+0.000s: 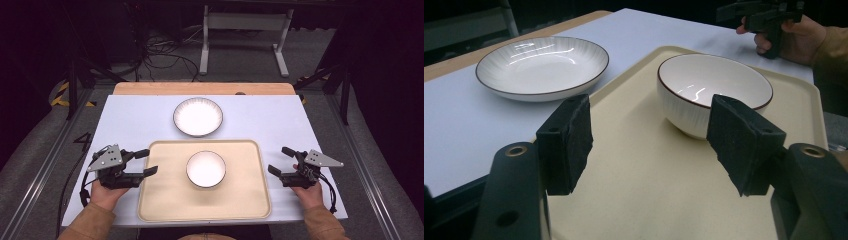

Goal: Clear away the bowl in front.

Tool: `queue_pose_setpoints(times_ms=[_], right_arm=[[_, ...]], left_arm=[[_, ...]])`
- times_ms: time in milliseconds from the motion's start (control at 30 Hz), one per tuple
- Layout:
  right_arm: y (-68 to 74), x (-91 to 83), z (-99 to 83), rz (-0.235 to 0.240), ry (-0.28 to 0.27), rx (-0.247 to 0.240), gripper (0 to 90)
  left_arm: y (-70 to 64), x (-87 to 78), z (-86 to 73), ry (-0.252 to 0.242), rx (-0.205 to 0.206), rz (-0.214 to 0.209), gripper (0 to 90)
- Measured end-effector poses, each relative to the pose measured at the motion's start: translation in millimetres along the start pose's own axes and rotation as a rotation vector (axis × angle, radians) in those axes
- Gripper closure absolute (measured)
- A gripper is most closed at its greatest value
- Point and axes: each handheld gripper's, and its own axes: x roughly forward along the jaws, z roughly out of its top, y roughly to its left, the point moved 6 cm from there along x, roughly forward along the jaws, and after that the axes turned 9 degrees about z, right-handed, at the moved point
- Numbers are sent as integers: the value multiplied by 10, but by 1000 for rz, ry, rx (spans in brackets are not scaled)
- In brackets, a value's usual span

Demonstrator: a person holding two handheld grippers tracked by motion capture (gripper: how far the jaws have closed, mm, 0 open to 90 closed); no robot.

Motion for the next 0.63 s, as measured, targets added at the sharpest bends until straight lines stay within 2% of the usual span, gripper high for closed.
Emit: queue_pose_setpoints(times_ms=[167, 233, 267, 300, 367, 400, 467, 633], right_arm=[[4, 2, 0, 3, 2, -4, 43], [6, 2, 2, 4, 0, -3, 43], [6, 0, 2, 5, -1, -2, 43], [6, 0, 2, 5, -1, -2, 43], [8, -1, 3, 6, -3, -2, 43], [6, -2, 3, 6, -3, -4, 43], [5, -4, 4, 5, -4, -3, 43], [1, -4, 5, 3, -5, -3, 42]], left_arm=[[37, 2, -235, -16, -46, 14, 341], [53, 0, -260, -31, -50, 18, 340], [87, -4, -294, -44, -88, 14, 339], [87, -4, -294, -44, -88, 14, 339], [127, -4, -331, -71, -133, 22, 339], [149, 3, -352, -67, -145, 26, 339], [184, 24, -406, -45, -159, 43, 338], [181, 25, -399, -52, -160, 45, 316]])
